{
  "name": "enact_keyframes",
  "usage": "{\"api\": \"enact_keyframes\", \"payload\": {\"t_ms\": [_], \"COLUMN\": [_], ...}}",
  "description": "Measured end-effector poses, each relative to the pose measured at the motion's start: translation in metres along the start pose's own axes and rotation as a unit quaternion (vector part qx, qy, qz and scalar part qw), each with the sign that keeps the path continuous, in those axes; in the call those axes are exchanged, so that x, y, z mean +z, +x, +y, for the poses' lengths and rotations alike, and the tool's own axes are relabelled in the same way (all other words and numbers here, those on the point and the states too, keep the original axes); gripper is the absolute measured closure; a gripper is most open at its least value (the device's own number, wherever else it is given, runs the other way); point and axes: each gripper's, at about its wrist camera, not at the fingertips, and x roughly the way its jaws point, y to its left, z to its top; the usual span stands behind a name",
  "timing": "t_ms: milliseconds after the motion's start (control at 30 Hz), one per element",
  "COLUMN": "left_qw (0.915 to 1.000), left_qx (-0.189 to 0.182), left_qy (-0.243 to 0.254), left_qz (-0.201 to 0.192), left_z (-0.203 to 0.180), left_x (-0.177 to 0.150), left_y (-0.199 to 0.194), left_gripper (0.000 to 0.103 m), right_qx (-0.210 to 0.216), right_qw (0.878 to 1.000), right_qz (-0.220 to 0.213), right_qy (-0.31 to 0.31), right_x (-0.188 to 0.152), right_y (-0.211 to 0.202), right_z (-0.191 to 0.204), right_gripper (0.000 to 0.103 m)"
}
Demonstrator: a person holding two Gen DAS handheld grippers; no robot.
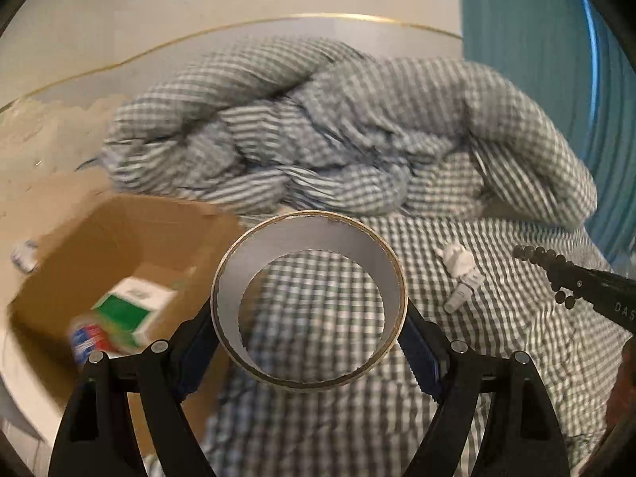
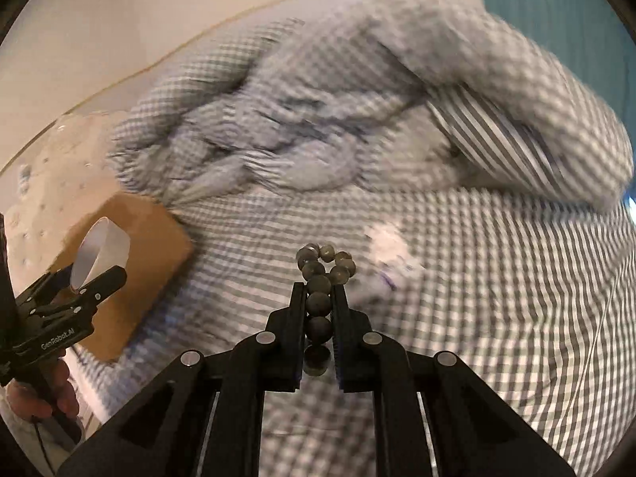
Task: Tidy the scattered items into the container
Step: 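Drop the tape roll and bead bracelet into the cardboard box with both grippers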
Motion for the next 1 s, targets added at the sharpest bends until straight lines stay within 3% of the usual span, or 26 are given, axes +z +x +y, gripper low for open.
{"api": "enact_keyframes", "payload": {"t_ms": [200,333,567,700,767,1000], "left_qw": [0.9983,0.9949,0.9906,0.9876,0.9845,0.9841], "left_qx": [0.041,0.073,0.103,0.120,0.137,0.132], "left_qy": [-0.035,-0.061,-0.090,-0.099,-0.110,-0.118], "left_qz": [-0.024,-0.032,-0.008,0.018,0.010,0.010], "left_z": [0.076,0.128,0.190,0.205,0.210,0.220], "left_x": [0.002,0.004,-0.006,-0.019,-0.026,-0.033], "left_y": [-0.061,-0.077,-0.036,-0.009,-0.007,-0.002], "left_gripper": [0.018,0.018,0.018,0.013,0.000,0.000], "right_qx": [0.061,0.096,0.120,0.114,0.117,0.144], "right_qw": [0.997,0.993,0.986,0.983,0.981,0.973], "right_qz": [-0.023,-0.023,0.015,0.036,0.042,0.050], "right_qy": [-0.042,-0.071,-0.114,-0.141,-0.151,-0.171], "right_x": [0.016,0.017,0.009,0.011,0.013,0.026], "right_y": [-0.014,-0.006,0.031,0.056,0.067,0.099], "right_z": [0.095,0.158,0.232,0.254,0.261,0.299], "right_gripper": [0.092,0.092,0.092,0.092,0.092,0.092]}}
